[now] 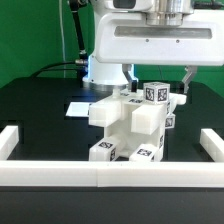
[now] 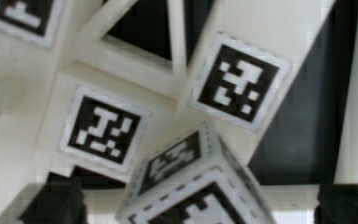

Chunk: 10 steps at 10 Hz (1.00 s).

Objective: Assemble chair

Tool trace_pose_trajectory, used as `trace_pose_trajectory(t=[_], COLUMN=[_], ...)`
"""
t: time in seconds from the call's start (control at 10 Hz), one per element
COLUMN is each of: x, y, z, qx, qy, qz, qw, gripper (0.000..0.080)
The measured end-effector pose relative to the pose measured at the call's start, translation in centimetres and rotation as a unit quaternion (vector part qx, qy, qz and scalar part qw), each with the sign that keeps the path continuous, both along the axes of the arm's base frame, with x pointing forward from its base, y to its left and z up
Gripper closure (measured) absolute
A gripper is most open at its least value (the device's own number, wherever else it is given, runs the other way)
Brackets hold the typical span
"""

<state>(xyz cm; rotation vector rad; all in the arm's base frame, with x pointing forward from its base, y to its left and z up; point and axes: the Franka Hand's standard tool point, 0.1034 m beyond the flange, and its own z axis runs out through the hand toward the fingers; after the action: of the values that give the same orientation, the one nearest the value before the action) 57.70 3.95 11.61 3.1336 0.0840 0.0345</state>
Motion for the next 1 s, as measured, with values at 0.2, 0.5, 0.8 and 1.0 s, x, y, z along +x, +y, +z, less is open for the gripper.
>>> trace_pose_trajectory(t=[0.2, 0.5, 0.8, 1.0], x=[0.00, 0.00, 0.01, 0.00], y=[-0.08, -0.25, -0.28, -0.28], z=[0.00, 0.00, 0.00, 0.00], qx=[-0.001, -0.008, -0.008, -0.008], qy=[0.000, 0.002, 0.002, 0.002], qz=[0.047, 0.118, 0.118, 0.099], qw=[0.999, 0.993, 0.993, 0.995], gripper=[0.0150, 0.0272, 0.0514, 0.0514])
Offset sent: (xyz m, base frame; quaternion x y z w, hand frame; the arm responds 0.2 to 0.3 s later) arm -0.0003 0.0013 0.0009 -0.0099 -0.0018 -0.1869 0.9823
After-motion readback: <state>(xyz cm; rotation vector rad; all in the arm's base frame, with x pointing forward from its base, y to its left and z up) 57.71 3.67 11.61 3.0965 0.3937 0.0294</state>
